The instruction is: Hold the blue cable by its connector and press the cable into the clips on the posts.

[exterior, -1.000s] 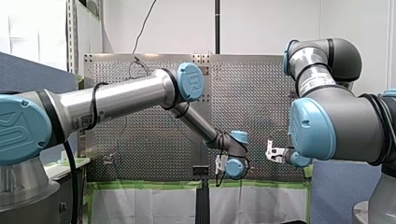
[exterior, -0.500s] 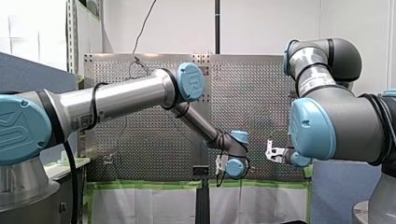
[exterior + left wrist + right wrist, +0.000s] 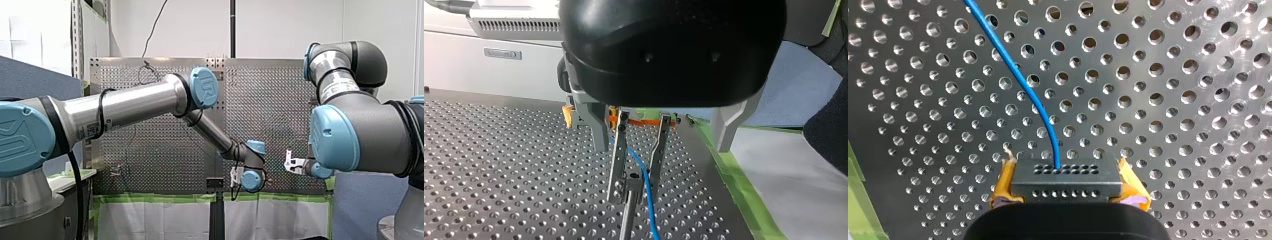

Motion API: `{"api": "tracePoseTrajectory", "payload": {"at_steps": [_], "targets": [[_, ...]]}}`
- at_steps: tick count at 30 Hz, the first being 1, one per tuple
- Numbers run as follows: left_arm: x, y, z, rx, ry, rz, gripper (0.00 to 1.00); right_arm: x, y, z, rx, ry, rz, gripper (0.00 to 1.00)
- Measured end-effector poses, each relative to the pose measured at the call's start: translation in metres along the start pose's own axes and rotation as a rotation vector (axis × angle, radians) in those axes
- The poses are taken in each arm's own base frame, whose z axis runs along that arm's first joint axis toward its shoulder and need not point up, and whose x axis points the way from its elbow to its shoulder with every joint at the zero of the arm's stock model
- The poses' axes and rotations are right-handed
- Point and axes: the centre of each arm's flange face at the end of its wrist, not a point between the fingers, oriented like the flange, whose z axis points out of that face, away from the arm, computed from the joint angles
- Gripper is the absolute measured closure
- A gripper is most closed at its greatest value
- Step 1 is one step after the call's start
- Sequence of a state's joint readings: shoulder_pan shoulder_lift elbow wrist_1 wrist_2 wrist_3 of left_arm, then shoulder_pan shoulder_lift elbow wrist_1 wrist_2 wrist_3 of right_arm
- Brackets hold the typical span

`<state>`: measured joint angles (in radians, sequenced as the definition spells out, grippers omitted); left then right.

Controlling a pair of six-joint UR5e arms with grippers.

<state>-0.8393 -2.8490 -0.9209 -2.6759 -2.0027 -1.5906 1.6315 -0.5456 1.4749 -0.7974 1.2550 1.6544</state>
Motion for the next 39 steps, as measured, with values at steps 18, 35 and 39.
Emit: {"api": "tracePoseTrajectory", "payload": {"at_steps": [18,35,39], "targets": [[-0.02,-0.001,-0.014,-0.016,0.011,0.017,0.0,0.002,0.001,0.002,0.001,0.004,-0.002,1.0],[-0.072,0.034,-0.037,-0.108,0.015,-0.027,0.0,0.004,0.001,0.003,0.003,0.008,-0.002,1.0],[-0.082,0.043,-0.049,-0.137,0.046,-0.016,0.0,0.004,0.001,0.003,0.003,0.007,-0.002,1.0]]}}
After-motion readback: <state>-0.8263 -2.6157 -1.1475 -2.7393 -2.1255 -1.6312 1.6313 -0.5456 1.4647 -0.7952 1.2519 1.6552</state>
